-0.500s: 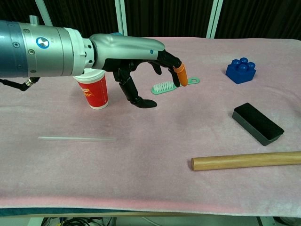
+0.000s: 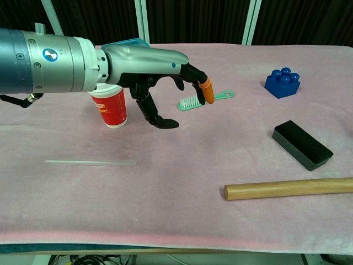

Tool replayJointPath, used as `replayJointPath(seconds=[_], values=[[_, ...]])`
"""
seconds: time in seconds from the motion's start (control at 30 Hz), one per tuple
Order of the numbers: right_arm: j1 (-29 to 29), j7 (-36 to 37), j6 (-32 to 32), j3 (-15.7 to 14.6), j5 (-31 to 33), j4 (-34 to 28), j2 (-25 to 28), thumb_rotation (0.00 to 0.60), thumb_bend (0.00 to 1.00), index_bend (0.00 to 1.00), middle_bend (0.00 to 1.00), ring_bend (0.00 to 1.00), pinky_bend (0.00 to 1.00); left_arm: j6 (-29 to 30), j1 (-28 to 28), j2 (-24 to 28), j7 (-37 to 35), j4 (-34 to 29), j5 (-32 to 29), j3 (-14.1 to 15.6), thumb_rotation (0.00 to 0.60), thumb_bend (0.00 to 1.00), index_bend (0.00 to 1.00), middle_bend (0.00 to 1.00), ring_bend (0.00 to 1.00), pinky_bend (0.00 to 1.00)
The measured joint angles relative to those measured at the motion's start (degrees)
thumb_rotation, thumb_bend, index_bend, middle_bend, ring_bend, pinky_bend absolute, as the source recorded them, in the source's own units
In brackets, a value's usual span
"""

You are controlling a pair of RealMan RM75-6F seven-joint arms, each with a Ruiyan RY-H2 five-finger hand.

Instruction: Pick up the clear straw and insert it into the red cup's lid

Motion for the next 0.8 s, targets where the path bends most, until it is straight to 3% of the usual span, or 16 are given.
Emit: replayJointPath(seconds=[0.37, 0.63, 0.8], values=[[-0.03, 0.2, 0.03, 0.2, 0.35, -0.11, 0.1, 0.6, 0.24, 0.08, 0.03, 0.06, 0.18, 2.24, 0.74, -0.38, 2.09, -0.04, -1.33, 0.7, 0.6, 0.36, 0.21, 0.22, 0.01, 0.17], [0.0, 0.4, -0.13, 0.08, 0.16, -0.2, 0.27, 0.6, 0.24, 0.08, 0.03, 0.06, 0.18, 8.05, 2.16, -0.62, 8.93, -4.84, -11.56, 2.17, 0.6, 0.35, 0.25, 0.22, 0.01, 0.17], [0.01, 0.42, -0.23, 0.09, 0.29, -0.24, 0.29, 0.6, 0.24, 0.08, 0.03, 0.06, 0.18, 10.71, 3.58, -0.38, 13.06, -7.89, -16.64, 5.75, 0.6, 0.35, 0.27, 0.21, 0.02, 0.14]])
